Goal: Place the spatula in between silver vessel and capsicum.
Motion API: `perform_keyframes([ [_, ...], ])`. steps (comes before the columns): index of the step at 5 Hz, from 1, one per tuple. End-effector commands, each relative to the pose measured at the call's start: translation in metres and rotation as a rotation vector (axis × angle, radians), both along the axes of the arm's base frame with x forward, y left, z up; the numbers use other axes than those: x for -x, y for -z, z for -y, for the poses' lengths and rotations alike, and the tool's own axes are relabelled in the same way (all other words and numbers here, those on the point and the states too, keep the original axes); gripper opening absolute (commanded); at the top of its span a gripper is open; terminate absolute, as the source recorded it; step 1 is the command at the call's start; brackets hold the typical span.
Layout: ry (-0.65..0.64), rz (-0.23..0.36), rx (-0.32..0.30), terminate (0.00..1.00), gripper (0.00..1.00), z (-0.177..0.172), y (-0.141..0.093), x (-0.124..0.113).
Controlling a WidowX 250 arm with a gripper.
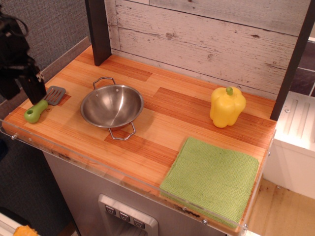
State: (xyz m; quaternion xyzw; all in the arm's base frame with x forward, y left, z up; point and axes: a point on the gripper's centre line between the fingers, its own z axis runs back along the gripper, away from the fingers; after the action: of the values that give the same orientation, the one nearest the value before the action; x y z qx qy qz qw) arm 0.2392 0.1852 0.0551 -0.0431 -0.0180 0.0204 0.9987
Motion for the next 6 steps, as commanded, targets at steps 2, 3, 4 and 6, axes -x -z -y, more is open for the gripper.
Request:
perform_keyframes([
  [2,-0.083,-0.08,-0.125,0.0,1.0,0.009,0.053,-0.014],
  [3,-0.072,-0.063,-0.103,0.0,0.0,0.009,0.057,-0.014],
  [4,-0.073,-0.038,-0.114,0.0,0.0,0.007,0.042,-0.011],
  [6,-0.187,0.033,-0.182,0.0,0.0,0.002,-0.024,0.002],
])
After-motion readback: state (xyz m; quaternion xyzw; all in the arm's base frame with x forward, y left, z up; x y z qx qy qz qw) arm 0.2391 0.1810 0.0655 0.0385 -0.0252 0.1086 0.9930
